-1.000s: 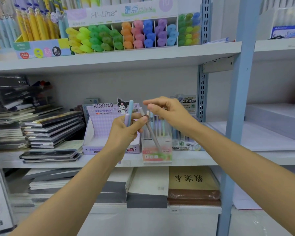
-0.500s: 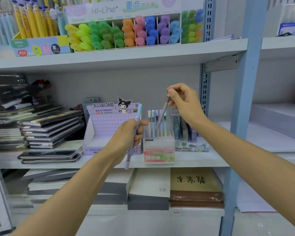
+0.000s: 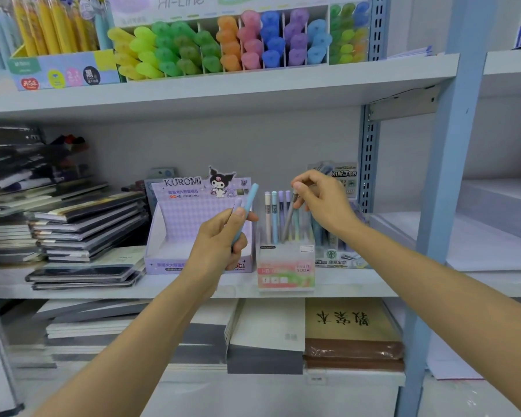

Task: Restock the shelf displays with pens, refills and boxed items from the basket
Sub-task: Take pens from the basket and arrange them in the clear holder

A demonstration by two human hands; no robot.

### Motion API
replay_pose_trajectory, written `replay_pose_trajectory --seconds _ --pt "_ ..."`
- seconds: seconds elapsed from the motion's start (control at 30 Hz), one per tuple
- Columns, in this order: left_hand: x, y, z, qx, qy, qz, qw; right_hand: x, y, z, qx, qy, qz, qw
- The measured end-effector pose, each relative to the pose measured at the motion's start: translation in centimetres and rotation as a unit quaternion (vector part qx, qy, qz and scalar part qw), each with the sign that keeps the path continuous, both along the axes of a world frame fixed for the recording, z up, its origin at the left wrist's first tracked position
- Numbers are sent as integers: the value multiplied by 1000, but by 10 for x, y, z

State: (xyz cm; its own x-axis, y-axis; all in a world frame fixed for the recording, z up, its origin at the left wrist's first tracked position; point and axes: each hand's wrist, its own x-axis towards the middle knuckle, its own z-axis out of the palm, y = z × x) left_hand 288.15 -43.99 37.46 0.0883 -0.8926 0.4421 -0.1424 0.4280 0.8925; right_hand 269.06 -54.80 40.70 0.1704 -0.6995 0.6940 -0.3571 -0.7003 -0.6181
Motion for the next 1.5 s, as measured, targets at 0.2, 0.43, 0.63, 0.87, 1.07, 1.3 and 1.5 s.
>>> replay_pose_trajectory --seconds 0.2,0.43,0.63,0.87,1.07,1.3,1.5 --pt "-1 -4 -2 20 20 8 1000 5 -4 9 -4 85 3 996" --pt "-3 -10 -3 39 40 10 998 13 -4 3 -91 91 -59 990" --pt "0 -8 -4 16 35 0 999 11 -5 -5 -41 152 -95 983" --pt "-8 2 -2 4 -8 -20 1000 -2 31 11 11 -32 58 998" --pt "-15 11 7 -3 -71 -41 997 -7 55 15 18 -10 202 979" --pt "-3 15 19 3 131 1 991 -28 58 17 86 -182 226 953" --pt "-15 22 28 -33 261 22 964 -27 67 5 176 -56 293 938"
